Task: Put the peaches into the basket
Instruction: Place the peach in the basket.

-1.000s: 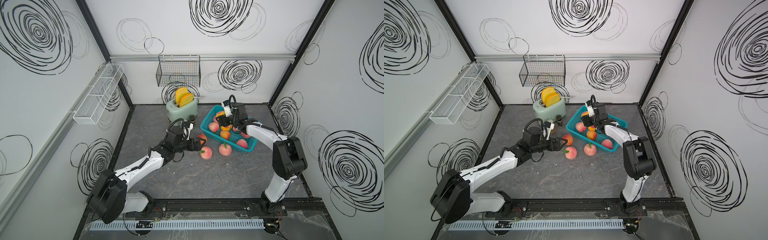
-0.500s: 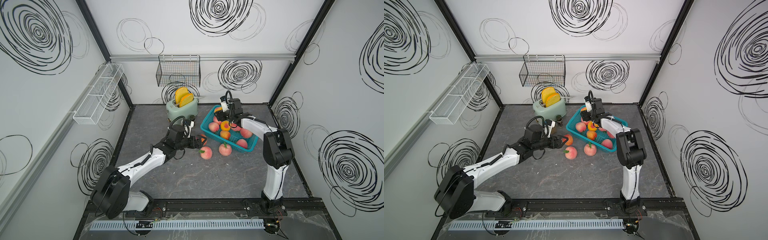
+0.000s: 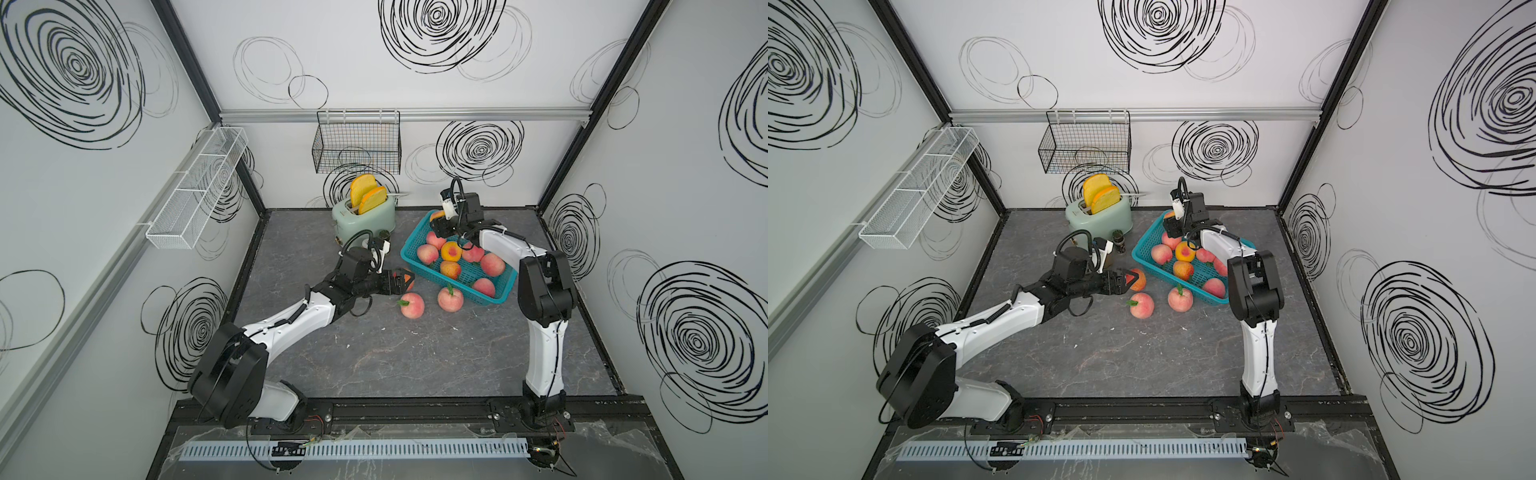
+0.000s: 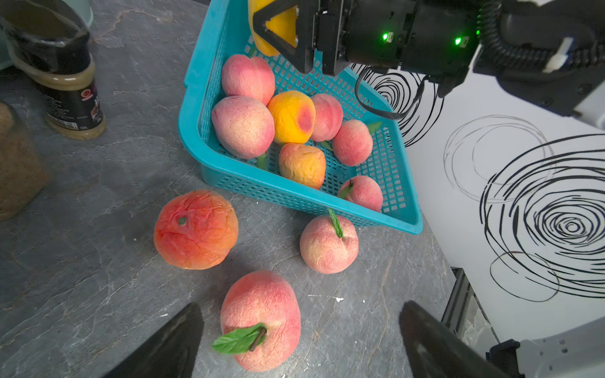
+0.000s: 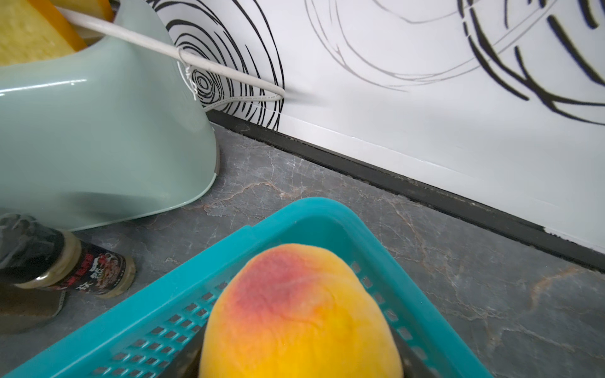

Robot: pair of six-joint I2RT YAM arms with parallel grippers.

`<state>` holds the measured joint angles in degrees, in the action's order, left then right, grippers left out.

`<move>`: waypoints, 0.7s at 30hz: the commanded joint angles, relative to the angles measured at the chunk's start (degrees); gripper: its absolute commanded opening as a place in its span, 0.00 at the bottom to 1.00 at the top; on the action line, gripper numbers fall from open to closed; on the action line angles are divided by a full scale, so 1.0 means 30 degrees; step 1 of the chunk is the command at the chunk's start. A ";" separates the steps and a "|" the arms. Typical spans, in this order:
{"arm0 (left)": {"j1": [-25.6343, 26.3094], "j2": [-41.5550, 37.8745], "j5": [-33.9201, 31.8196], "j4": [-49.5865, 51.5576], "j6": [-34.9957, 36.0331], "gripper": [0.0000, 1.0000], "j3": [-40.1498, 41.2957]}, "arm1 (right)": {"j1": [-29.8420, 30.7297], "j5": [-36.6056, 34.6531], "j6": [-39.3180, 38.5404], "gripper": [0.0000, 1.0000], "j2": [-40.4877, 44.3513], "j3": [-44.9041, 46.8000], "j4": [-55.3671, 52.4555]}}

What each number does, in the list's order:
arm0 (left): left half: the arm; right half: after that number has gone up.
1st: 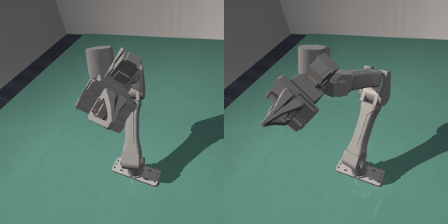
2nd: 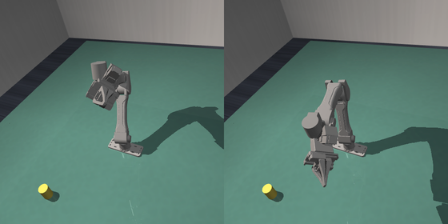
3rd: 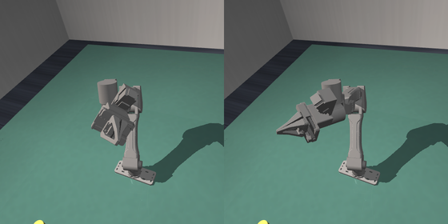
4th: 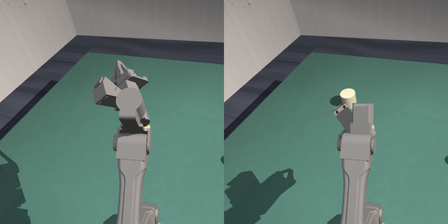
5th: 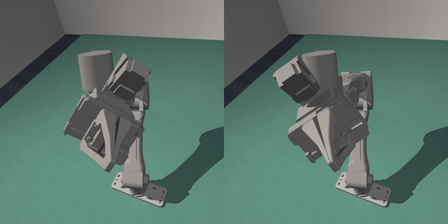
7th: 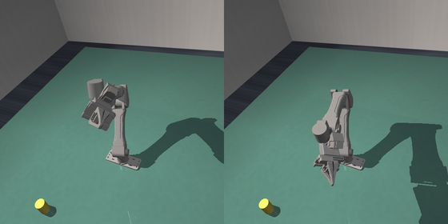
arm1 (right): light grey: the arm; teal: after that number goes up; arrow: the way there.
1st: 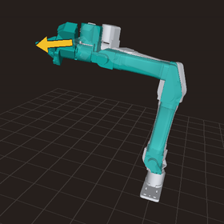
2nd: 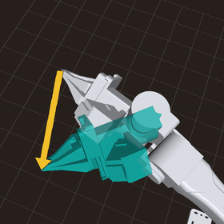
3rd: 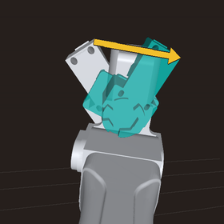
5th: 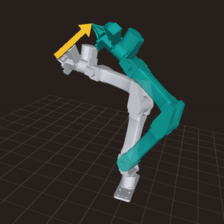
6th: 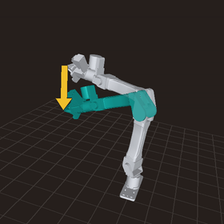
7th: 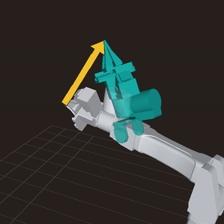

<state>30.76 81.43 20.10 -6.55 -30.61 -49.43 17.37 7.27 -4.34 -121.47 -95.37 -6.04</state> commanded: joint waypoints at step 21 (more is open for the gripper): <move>-0.0173 -0.0247 -0.0100 -0.0515 0.0184 0.98 -0.0567 | -0.0193 0.0357 -0.0372 0.66 -0.1112 -0.0717 -0.0604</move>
<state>30.72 81.43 20.08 -6.50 -30.59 -49.43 16.99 7.51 -4.36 -123.17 -96.03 -5.98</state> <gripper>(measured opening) 0.982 0.706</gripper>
